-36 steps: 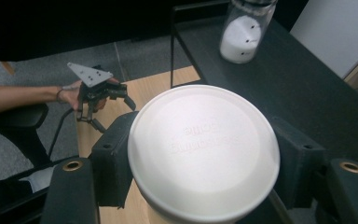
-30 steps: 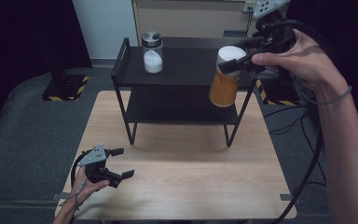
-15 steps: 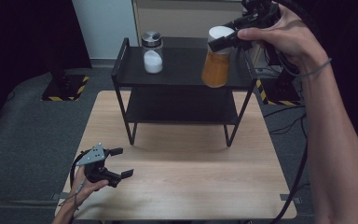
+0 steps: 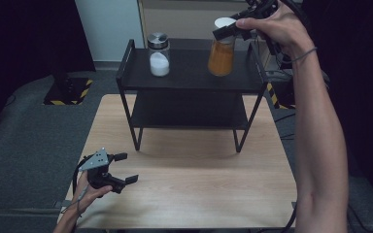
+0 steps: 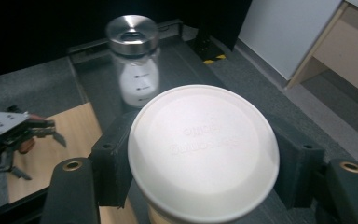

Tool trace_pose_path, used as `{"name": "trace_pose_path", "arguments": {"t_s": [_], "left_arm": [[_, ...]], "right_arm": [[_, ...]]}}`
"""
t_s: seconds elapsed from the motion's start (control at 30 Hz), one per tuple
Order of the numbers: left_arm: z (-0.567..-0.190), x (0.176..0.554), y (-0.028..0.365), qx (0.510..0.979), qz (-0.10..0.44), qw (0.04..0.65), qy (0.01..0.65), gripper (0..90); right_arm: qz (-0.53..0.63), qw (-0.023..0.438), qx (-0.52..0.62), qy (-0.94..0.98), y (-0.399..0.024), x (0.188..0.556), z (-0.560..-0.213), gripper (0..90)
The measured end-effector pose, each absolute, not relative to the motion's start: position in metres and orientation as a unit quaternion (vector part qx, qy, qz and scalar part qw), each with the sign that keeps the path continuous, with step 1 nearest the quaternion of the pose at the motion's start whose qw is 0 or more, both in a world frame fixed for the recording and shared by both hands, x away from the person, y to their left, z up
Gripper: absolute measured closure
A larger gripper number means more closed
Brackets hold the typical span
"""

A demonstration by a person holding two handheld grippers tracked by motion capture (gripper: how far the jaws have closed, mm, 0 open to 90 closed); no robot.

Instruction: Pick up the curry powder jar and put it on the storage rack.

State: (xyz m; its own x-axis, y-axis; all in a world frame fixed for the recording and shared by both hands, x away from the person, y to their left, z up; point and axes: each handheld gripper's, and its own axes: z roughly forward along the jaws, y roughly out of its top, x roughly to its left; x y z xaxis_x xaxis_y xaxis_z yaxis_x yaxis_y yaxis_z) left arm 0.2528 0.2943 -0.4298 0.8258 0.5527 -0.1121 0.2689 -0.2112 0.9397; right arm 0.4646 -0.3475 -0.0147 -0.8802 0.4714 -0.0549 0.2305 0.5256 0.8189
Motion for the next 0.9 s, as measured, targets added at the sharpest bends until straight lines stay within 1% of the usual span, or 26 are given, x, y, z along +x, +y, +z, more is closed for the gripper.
{"name": "trace_pose_path", "arguments": {"t_s": [0.07,0.23,0.33,0.6,0.63,0.67,0.7,0.77,0.83,0.9], "left_arm": [[-0.430,0.253,0.295,0.767,0.124,0.569,0.269,0.7],[-0.431,0.254,0.296,0.766,0.123,0.569,0.271,0.7],[-0.431,0.255,0.296,0.767,0.123,0.569,0.270,0.7],[-0.431,0.255,0.297,0.767,0.124,0.569,0.271,0.7],[-0.431,0.254,0.297,0.767,0.124,0.568,0.271,0.7],[-0.431,0.254,0.296,0.767,0.125,0.568,0.271,0.8],[-0.431,0.254,0.296,0.768,0.125,0.567,0.270,0.8],[-0.431,0.254,0.296,0.767,0.124,0.568,0.271,0.8],[-0.431,0.254,0.296,0.767,0.124,0.568,0.269,0.8],[-0.431,0.254,0.296,0.768,0.124,0.568,0.269,0.8]], "right_arm": [[0.437,0.143,0.206,0.864,-0.344,0.468,-0.018,34.0],[0.440,0.139,0.220,0.859,-0.346,0.478,-0.028,34.0],[0.438,0.145,0.227,0.858,-0.346,0.480,-0.031,34.0],[0.440,0.142,0.231,0.856,-0.348,0.483,-0.038,33.7],[0.443,0.145,0.235,0.853,-0.349,0.481,-0.039,32.0],[0.459,0.152,0.237,0.843,-0.352,0.478,-0.044,23.1],[0.477,0.149,0.244,0.831,-0.356,0.476,-0.046,17.5],[0.483,0.182,0.248,0.820,-0.358,0.465,-0.046,7.1],[0.492,0.175,0.248,0.816,-0.365,0.461,-0.042,7.0],[0.493,0.181,0.243,0.816,-0.370,0.453,-0.037,7.1]]}}
